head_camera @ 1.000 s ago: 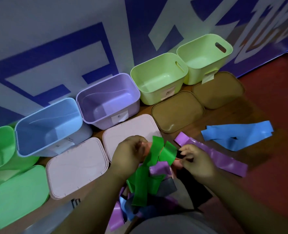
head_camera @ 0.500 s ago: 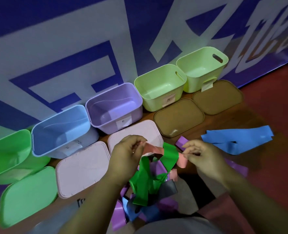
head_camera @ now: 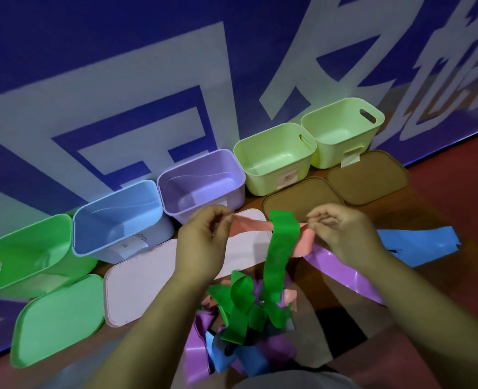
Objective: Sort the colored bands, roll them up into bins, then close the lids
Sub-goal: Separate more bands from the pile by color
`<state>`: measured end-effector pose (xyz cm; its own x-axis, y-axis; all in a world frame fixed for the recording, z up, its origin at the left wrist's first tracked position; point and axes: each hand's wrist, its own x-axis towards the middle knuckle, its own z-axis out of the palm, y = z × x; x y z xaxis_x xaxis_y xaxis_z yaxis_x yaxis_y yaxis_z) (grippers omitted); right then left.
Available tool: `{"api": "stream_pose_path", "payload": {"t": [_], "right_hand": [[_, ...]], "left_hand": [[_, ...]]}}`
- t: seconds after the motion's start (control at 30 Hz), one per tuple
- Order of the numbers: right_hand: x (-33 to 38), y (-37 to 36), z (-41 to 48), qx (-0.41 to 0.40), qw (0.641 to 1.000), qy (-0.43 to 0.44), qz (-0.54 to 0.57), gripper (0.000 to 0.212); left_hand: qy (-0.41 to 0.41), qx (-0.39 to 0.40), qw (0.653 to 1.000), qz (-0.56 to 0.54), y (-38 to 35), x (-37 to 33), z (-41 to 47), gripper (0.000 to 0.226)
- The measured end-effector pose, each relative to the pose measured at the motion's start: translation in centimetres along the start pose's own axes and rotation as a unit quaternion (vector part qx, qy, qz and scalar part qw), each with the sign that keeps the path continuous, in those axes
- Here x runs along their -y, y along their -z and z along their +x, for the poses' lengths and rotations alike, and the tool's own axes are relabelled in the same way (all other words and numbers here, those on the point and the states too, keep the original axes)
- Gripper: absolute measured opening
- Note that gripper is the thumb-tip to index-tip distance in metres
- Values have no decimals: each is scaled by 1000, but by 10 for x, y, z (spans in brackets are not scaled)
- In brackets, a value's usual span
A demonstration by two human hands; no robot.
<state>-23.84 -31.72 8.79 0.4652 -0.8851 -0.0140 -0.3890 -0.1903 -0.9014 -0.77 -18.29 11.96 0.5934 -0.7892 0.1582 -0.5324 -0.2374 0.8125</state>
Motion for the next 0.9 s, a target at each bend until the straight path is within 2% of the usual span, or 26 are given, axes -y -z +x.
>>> {"api": "stream_pose_path", "payload": {"t": [0.1, 0.23, 0.33, 0.43, 0.6, 0.73, 0.9], "right_hand": [[15, 0, 7, 3, 999, 8, 42, 19], [32, 12, 13, 8, 995, 34, 94, 26], [30, 21, 15, 43, 995, 38, 84, 32], [32, 25, 16, 42, 996, 36, 68, 32], [40, 24, 18, 41, 996, 49, 66, 31], [44, 27, 15, 53, 995, 57, 67, 25], [29, 18, 8, 93, 993, 13, 72, 32]], "left_hand": [[-42, -23, 998, 34, 8, -16, 11, 9], [-67, -39, 997, 18, 22, -35, 15, 11], [-37, -33, 999, 7, 25, -35, 11, 15], [-9, -41, 999, -11, 26, -35, 6, 21], [-1, -55, 998, -12, 29, -38, 4, 11], [-33, -59, 998, -9, 33, -42, -2, 14], [17, -40, 999, -30, 30, -29, -14, 21]]}}
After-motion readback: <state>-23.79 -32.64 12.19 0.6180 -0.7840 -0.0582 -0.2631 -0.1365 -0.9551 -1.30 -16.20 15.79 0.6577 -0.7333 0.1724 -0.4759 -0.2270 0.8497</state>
